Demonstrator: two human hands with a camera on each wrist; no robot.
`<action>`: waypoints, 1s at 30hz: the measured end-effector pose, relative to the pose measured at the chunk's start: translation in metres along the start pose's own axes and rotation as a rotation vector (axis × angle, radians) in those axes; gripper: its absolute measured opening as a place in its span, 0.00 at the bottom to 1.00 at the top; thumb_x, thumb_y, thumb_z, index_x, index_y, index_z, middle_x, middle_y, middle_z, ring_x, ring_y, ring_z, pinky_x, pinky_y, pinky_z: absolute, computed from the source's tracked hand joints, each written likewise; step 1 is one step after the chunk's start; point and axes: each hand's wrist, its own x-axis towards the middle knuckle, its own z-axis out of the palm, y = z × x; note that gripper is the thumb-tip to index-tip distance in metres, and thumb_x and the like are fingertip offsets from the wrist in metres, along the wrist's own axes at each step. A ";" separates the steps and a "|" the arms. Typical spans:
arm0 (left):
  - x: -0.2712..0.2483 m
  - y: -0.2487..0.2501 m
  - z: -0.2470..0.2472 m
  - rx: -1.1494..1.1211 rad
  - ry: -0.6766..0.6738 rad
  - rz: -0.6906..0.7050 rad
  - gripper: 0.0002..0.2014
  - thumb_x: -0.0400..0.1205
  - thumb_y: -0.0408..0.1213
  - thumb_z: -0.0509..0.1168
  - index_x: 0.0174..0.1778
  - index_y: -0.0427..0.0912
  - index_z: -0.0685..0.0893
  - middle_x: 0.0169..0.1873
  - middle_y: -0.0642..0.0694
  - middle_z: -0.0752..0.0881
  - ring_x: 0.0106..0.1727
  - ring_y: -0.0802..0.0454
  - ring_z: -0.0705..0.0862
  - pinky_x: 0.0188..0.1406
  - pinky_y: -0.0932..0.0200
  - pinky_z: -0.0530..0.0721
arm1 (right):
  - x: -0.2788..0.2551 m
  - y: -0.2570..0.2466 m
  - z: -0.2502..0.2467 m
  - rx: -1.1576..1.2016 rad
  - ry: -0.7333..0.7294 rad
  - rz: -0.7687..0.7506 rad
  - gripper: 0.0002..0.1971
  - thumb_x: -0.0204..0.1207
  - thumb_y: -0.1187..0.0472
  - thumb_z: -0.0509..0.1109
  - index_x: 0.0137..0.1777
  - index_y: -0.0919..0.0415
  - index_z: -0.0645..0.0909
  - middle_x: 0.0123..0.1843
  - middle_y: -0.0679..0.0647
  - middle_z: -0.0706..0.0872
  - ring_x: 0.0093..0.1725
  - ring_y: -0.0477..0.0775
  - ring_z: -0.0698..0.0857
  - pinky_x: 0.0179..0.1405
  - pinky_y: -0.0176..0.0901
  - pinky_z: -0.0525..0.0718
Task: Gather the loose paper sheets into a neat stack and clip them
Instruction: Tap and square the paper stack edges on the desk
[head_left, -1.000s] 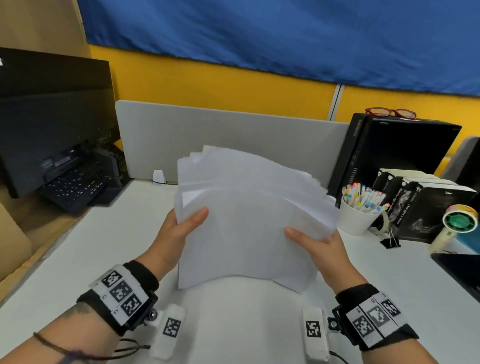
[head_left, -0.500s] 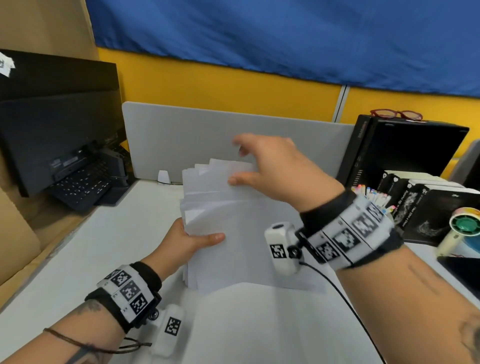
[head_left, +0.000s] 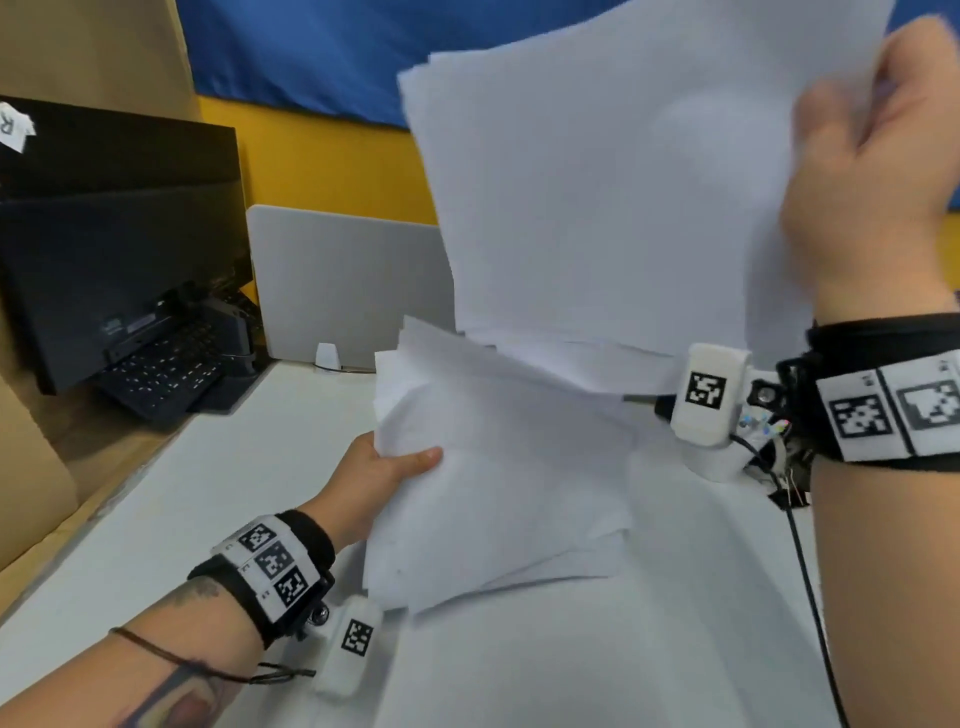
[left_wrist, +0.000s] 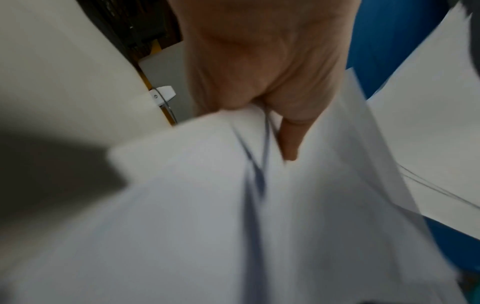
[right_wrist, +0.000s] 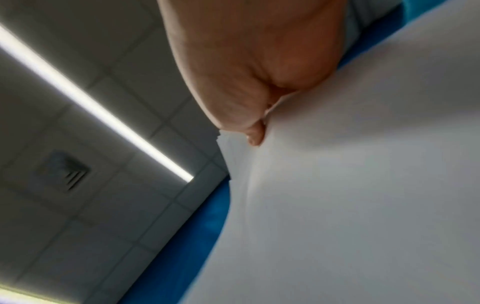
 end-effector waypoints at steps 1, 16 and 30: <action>0.004 -0.003 -0.002 0.012 0.017 -0.054 0.17 0.79 0.32 0.78 0.64 0.35 0.88 0.54 0.37 0.95 0.53 0.38 0.95 0.56 0.42 0.91 | -0.004 0.009 0.003 0.032 0.002 0.070 0.08 0.76 0.60 0.63 0.38 0.51 0.66 0.36 0.43 0.70 0.37 0.42 0.70 0.38 0.47 0.71; 0.004 -0.036 -0.037 -0.067 -0.037 -0.480 0.43 0.68 0.79 0.71 0.73 0.55 0.84 0.73 0.46 0.85 0.75 0.38 0.83 0.76 0.35 0.78 | -0.282 0.133 0.086 0.075 -0.818 1.116 0.11 0.80 0.59 0.74 0.59 0.63 0.83 0.55 0.60 0.90 0.52 0.62 0.89 0.59 0.56 0.88; -0.006 0.031 -0.011 -0.025 -0.065 0.269 0.35 0.68 0.38 0.85 0.72 0.42 0.84 0.63 0.44 0.92 0.64 0.44 0.91 0.64 0.45 0.89 | -0.220 0.077 0.036 0.762 -0.689 1.020 0.30 0.61 0.66 0.85 0.65 0.60 0.84 0.60 0.59 0.92 0.60 0.63 0.90 0.57 0.55 0.89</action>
